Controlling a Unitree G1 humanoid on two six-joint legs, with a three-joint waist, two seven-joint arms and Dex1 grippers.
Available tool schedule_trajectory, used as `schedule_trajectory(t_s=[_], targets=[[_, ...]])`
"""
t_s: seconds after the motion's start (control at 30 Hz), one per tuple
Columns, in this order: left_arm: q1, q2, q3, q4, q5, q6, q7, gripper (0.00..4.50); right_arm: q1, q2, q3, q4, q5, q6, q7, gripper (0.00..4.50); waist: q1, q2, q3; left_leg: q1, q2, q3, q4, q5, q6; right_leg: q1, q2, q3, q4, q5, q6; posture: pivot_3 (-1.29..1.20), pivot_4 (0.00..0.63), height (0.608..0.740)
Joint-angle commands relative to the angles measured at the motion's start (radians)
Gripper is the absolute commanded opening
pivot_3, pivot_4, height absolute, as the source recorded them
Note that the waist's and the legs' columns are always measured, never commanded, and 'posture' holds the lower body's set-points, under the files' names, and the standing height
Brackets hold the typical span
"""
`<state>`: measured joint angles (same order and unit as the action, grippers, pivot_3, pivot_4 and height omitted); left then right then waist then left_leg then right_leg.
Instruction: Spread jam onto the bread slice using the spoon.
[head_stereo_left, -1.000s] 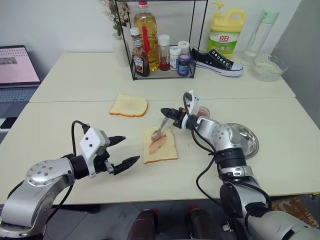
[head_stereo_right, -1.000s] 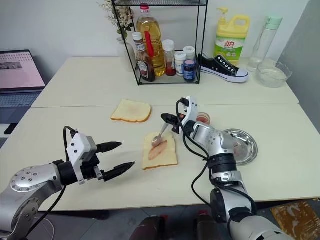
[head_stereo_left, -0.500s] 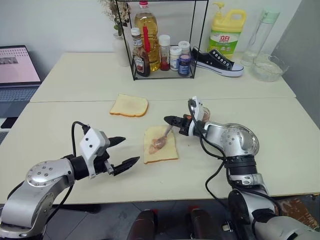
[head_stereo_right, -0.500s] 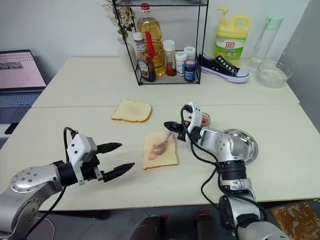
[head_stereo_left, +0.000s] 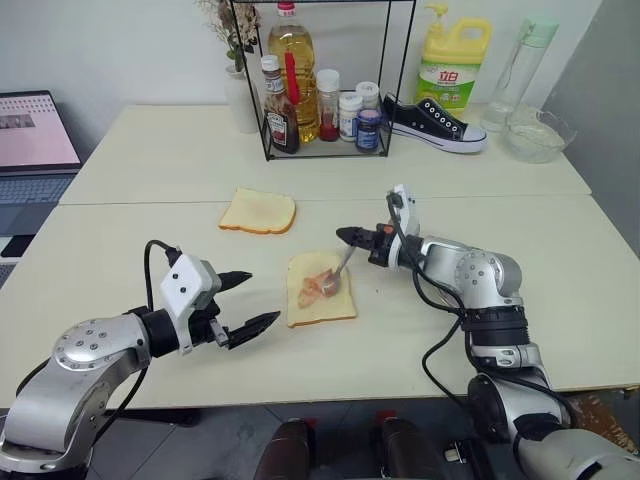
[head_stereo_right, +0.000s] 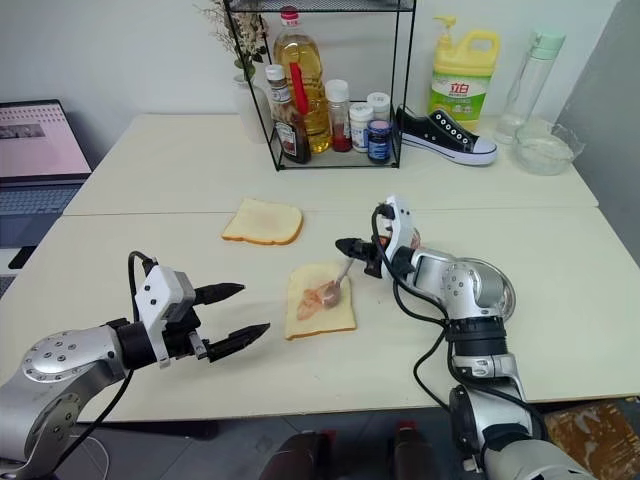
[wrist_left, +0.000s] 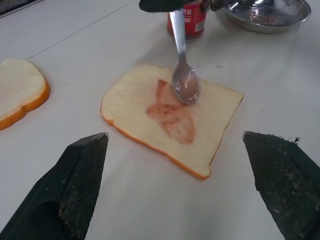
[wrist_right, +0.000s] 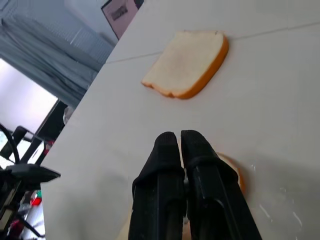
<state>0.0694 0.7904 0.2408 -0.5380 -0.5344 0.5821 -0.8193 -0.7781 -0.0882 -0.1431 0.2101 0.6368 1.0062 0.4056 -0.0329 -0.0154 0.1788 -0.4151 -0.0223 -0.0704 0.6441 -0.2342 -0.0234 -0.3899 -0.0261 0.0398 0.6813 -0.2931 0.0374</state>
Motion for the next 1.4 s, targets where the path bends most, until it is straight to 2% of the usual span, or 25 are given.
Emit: schedule_trajectory(t_s=[0.03,0.2,0.37,0.5,0.63,0.8,0.97,1.07,1.17,1.3,1.4], targets=[[-0.012,0.017,0.009,-0.008,0.000,-0.010,-0.007,4.50,-0.058,0.029,-0.027,0.036,-0.006,-0.072,-0.021,0.01,0.000,0.000,0.000,0.000,0.000,0.000,0.000,0.000,0.000,0.000,0.000,0.000,0.000,0.000,0.000,0.00,0.150,0.740],[-0.016,0.025,0.017,-0.013,-0.007,-0.002,-0.011,4.50,-0.061,0.041,-0.036,0.035,0.016,-0.059,-0.018,0.01,0.001,0.000,0.000,0.000,0.000,0.000,0.000,0.000,0.000,0.000,0.000,0.000,0.000,0.000,0.000,0.00,0.150,0.740],[-0.035,0.051,0.020,-0.009,-0.033,0.023,-0.035,4.50,-0.064,0.020,-0.099,-0.095,0.151,0.086,-0.019,0.01,0.001,0.000,0.000,0.000,0.000,0.000,0.000,0.000,0.000,0.000,0.000,0.000,0.000,0.000,0.000,0.00,0.150,0.740],[-0.095,0.072,0.010,0.030,-0.043,0.035,-0.065,4.50,-0.082,0.008,-0.158,-0.199,0.250,0.178,-0.076,0.01,0.001,0.000,0.000,0.000,0.000,-0.001,0.000,0.000,0.000,0.000,0.000,0.000,0.000,0.000,0.000,0.00,0.150,0.740],[-0.207,0.083,-0.028,0.071,-0.052,0.053,-0.094,4.50,-0.119,-0.018,-0.244,-0.268,0.335,0.216,-0.160,0.01,0.002,0.001,0.001,0.000,0.000,0.000,0.000,0.000,0.000,0.000,0.000,-0.001,0.000,0.000,0.000,0.00,0.150,0.740],[-0.416,0.051,-0.148,0.129,-0.044,0.074,-0.117,4.50,-0.116,-0.103,-0.338,-0.365,0.408,0.234,-0.276,0.01,0.006,0.000,0.001,-0.001,-0.002,-0.001,0.001,0.000,0.000,0.001,0.002,-0.002,-0.001,0.000,0.000,0.00,0.150,0.740],[-0.610,-0.039,-0.317,0.174,-0.011,0.051,-0.167,4.50,-0.058,-0.231,-0.452,-0.498,0.490,0.261,-0.425,0.01,0.006,0.000,0.001,-0.002,-0.002,0.001,0.001,0.000,0.000,0.000,0.002,-0.001,-0.001,0.000,0.000,0.00,0.150,0.740],[-0.666,-0.089,-0.403,0.200,0.031,-0.002,-0.210,4.50,0.049,-0.314,-0.527,-0.572,0.501,0.248,-0.489,0.01,0.004,0.000,0.001,-0.002,-0.001,0.002,0.000,0.000,0.000,0.000,0.002,0.000,-0.001,0.000,0.000,0.00,0.150,0.740],[-0.689,-0.139,-0.471,0.236,0.082,-0.069,-0.238,4.50,0.225,-0.382,-0.578,-0.649,0.491,0.227,-0.494,0.01,0.004,0.000,0.001,-0.002,-0.001,0.002,0.000,0.000,0.000,0.000,0.002,0.002,-0.001,0.000,0.000,0.00,0.150,0.740],[-0.709,-0.214,-0.525,0.294,0.118,-0.128,-0.266,4.50,0.469,-0.375,-0.624,-0.712,0.480,0.157,-0.480,0.01,0.001,0.000,0.001,-0.002,0.000,0.003,0.001,0.000,0.001,0.000,0.003,0.003,-0.001,0.000,0.000,0.00,0.150,0.740],[-0.718,-0.242,-0.548,0.332,0.153,-0.167,-0.283,4.50,0.557,-0.349,-0.617,-0.706,0.480,0.094,-0.474,0.01,-0.004,0.001,0.001,-0.001,0.000,0.005,0.001,0.000,0.001,0.000,0.004,0.003,0.000,0.000,0.000,0.00,0.150,0.740]])
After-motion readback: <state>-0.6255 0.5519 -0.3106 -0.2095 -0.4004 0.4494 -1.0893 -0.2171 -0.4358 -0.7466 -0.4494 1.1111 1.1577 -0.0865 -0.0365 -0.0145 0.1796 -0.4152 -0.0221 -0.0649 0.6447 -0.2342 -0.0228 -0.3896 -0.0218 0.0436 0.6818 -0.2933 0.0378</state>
